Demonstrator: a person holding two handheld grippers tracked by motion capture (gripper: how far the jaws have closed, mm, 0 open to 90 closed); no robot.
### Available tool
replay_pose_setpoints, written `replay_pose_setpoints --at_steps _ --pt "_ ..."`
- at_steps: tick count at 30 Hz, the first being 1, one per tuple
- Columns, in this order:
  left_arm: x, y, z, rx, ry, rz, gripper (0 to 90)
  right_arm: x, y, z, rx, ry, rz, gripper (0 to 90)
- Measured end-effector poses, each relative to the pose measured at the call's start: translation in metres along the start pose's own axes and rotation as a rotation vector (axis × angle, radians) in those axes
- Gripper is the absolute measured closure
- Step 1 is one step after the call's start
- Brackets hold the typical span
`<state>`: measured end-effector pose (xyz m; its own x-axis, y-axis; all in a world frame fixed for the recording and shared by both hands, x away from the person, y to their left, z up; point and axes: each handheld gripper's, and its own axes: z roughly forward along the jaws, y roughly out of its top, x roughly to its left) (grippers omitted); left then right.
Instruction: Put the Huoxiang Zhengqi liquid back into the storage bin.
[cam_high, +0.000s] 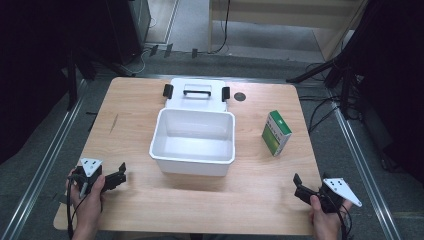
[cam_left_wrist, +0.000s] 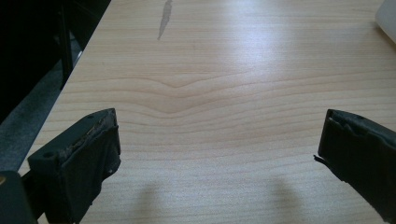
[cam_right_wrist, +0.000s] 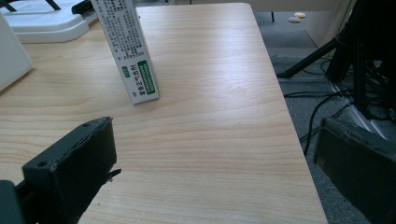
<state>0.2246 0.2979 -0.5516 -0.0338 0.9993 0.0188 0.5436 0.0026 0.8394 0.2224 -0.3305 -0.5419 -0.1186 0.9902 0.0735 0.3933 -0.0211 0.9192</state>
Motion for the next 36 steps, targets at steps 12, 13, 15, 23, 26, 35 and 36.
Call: replay_pose_setpoints --at_steps 12,13,15,23,26,35,36 --pt "-0.001 0.000 0.000 0.001 0.001 0.004 0.0 -0.003 0.012 -0.007 -0.007 0.027 0.005 0.0" --pt "-0.001 0.000 0.000 0.002 0.002 0.005 0.0 -0.003 0.012 -0.007 -0.004 0.029 -0.003 0.0" --pt "0.000 0.000 -0.001 0.003 0.001 0.008 0.0 -0.002 0.014 -0.007 0.001 0.031 -0.006 0.0" --pt "-0.001 0.000 -0.001 0.001 0.002 0.007 0.0 0.008 0.033 -0.009 0.021 0.088 -0.068 0.0" --pt "-0.001 0.000 -0.001 0.000 0.003 0.007 0.0 0.015 0.048 -0.010 0.040 0.108 -0.109 0.0" --pt "-0.001 0.000 -0.001 0.000 0.001 0.009 0.0 0.024 0.078 -0.004 0.089 0.128 -0.177 0.0" --pt "-0.001 0.000 -0.001 -0.001 0.002 0.008 0.0 0.025 0.081 -0.002 0.097 0.133 -0.186 0.0"
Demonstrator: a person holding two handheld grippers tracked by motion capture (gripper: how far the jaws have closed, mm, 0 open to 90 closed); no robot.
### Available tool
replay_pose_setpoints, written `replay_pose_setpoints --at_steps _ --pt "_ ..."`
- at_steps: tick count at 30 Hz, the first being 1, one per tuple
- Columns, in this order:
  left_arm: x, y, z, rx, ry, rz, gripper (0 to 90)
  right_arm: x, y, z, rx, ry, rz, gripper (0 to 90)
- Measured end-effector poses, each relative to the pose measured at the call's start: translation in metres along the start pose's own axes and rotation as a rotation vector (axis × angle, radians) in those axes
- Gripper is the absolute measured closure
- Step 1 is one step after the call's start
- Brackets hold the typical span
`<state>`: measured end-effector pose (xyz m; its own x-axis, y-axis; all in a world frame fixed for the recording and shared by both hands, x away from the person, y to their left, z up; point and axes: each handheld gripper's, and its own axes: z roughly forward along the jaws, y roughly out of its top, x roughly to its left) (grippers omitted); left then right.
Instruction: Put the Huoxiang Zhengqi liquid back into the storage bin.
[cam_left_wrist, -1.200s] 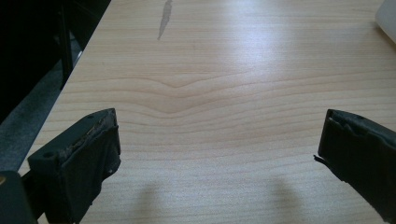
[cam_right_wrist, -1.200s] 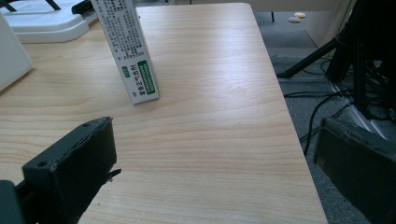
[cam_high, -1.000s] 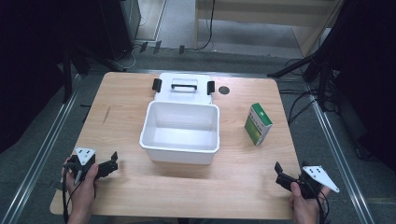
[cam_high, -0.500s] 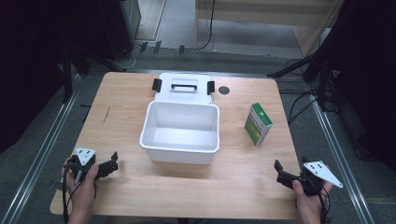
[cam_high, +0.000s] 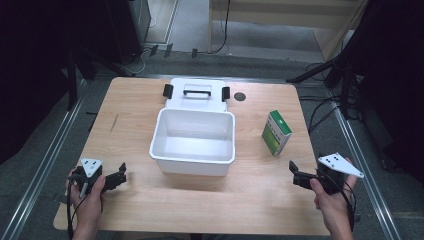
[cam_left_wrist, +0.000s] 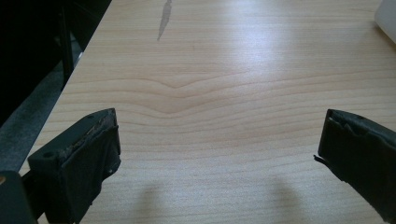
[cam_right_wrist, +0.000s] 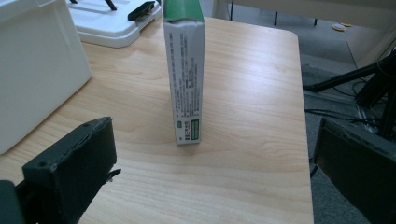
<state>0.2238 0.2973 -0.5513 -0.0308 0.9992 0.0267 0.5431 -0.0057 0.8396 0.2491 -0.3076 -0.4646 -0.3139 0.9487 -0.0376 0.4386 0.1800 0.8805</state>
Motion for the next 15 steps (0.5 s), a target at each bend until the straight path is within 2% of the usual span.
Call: replay_pose_setpoints --at_steps 5,8,12,13,15 --pt "0.000 0.000 0.000 0.000 0.002 0.001 0.0 0.002 0.017 0.004 0.020 0.007 -0.027 0.0" --pt "-0.001 0.000 0.000 0.000 0.002 0.002 0.0 0.003 0.028 0.009 0.045 0.004 -0.051 0.0" --pt "-0.001 0.000 0.001 0.000 0.003 0.004 0.0 0.004 0.037 0.013 0.083 -0.011 -0.053 0.0" --pt "-0.001 0.000 0.001 -0.001 0.003 0.004 0.0 0.004 0.044 0.016 0.109 -0.013 -0.064 0.0" --pt "-0.001 0.000 0.001 -0.003 0.003 0.003 0.0 0.004 0.047 0.017 0.117 -0.013 -0.071 0.0"
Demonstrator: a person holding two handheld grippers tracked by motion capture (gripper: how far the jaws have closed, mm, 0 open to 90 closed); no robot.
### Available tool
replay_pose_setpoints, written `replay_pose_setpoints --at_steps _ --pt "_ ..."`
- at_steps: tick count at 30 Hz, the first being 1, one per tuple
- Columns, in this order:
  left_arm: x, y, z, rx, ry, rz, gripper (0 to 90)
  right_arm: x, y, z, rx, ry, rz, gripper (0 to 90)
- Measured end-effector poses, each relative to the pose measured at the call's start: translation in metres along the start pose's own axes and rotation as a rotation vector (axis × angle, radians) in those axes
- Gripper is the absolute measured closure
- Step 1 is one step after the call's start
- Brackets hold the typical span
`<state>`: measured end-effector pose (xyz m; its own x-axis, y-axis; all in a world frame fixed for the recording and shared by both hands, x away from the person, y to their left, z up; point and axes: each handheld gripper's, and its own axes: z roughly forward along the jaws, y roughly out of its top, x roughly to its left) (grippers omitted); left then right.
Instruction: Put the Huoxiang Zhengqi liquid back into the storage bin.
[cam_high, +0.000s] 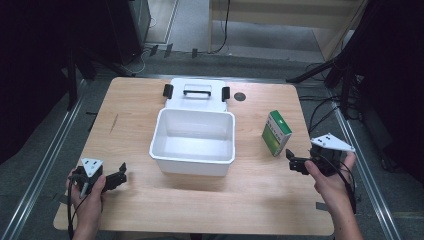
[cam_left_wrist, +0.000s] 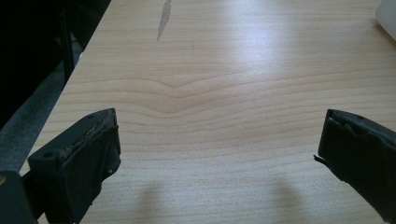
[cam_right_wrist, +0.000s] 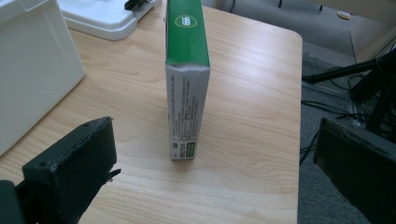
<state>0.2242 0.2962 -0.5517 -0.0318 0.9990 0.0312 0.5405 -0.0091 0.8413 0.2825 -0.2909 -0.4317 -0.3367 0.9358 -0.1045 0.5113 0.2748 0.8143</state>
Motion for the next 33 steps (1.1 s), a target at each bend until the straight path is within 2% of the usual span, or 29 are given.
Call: replay_pose_setpoints --at_steps 5,6,8,12,13,14,15,16,19,20,21,23,25,26,28,33 --pt "0.001 0.000 -0.001 0.003 -0.004 -0.008 0.0 -0.003 0.020 0.005 0.064 0.012 -0.016 0.0" --pt "0.002 0.000 -0.001 0.002 -0.005 -0.009 0.0 -0.004 0.029 0.008 0.096 0.009 -0.017 0.0" --pt "0.002 0.000 -0.001 0.000 -0.004 -0.010 0.0 -0.005 0.037 0.011 0.126 0.011 -0.024 0.0" --pt "0.002 0.000 -0.001 -0.004 -0.008 -0.019 0.0 -0.004 0.048 0.014 0.173 0.014 -0.031 0.0" --pt "0.002 0.000 -0.001 -0.003 -0.009 -0.017 0.0 -0.004 0.053 0.017 0.206 0.022 -0.033 0.0" --pt "0.002 0.000 -0.001 -0.003 -0.009 -0.019 0.0 -0.004 0.053 0.017 0.206 0.022 -0.033 0.0" --pt "0.002 -0.001 -0.001 0.001 -0.011 -0.017 0.0 -0.003 0.056 0.020 0.244 0.032 -0.050 0.0" --pt "0.002 -0.001 -0.001 0.003 -0.013 -0.016 0.0 -0.003 0.056 0.020 0.244 0.032 -0.050 0.0" --pt "0.001 -0.001 -0.002 0.001 -0.011 -0.012 0.0 -0.002 0.062 0.026 0.303 0.043 -0.053 0.0" --pt "0.001 -0.001 -0.002 0.001 -0.011 -0.012 0.0 -0.002 0.062 0.026 0.303 0.043 -0.053 0.0" --pt "0.001 -0.001 -0.002 0.002 -0.013 -0.016 0.0 -0.001 0.066 0.029 0.332 0.048 -0.058 0.0" --pt "0.001 -0.001 -0.002 0.001 -0.013 -0.015 0.0 -0.001 0.069 0.030 0.351 0.048 -0.058 0.0" --pt "0.001 -0.001 -0.002 0.000 -0.012 -0.012 0.0 -0.002 0.075 0.032 0.397 0.031 -0.071 0.0" --pt "0.001 -0.001 -0.002 0.000 -0.012 -0.012 0.0 -0.002 0.075 0.032 0.397 0.031 -0.071 0.0" --pt "0.000 -0.001 -0.001 0.002 -0.013 -0.010 0.0 -0.003 0.082 0.032 0.436 0.017 -0.079 0.0" --pt "0.000 0.000 -0.001 0.008 -0.014 -0.010 0.0 -0.004 0.089 0.032 0.485 0.020 -0.109 0.0"
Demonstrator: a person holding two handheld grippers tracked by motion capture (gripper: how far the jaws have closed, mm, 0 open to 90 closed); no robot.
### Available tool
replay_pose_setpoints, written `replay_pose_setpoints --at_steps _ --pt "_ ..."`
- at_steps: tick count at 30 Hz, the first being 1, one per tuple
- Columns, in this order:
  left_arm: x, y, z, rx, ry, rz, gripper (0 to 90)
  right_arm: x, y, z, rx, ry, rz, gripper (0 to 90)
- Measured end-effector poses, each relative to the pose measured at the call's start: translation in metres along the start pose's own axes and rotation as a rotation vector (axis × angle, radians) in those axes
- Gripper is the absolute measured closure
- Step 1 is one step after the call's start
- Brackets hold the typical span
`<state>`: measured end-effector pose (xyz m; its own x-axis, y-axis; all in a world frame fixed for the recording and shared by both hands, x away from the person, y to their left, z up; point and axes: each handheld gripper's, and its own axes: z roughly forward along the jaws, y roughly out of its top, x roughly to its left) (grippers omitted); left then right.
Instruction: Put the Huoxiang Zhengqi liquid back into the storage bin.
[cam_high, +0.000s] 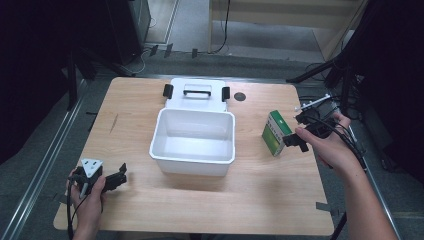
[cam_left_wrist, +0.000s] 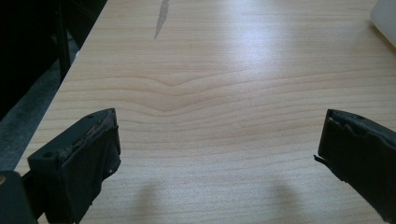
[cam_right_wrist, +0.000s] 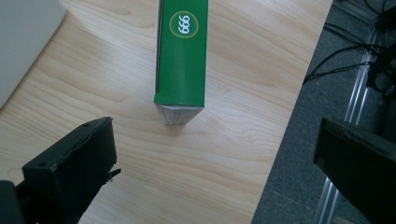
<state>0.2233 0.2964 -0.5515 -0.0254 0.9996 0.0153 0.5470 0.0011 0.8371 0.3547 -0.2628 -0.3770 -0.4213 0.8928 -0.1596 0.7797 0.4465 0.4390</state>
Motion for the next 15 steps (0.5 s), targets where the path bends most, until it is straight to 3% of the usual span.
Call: replay_pose_setpoints --at_steps 7,14,15 --pt "-0.001 0.000 0.000 -0.002 0.006 0.006 0.0 -0.001 0.014 0.002 0.076 0.051 -0.042 0.0" --pt "0.000 0.000 0.000 -0.006 0.005 0.002 0.0 0.008 0.038 0.007 0.167 0.085 -0.082 0.0" --pt "0.000 0.000 0.000 -0.006 0.005 0.003 0.0 0.011 0.046 0.009 0.219 0.086 -0.084 0.0"
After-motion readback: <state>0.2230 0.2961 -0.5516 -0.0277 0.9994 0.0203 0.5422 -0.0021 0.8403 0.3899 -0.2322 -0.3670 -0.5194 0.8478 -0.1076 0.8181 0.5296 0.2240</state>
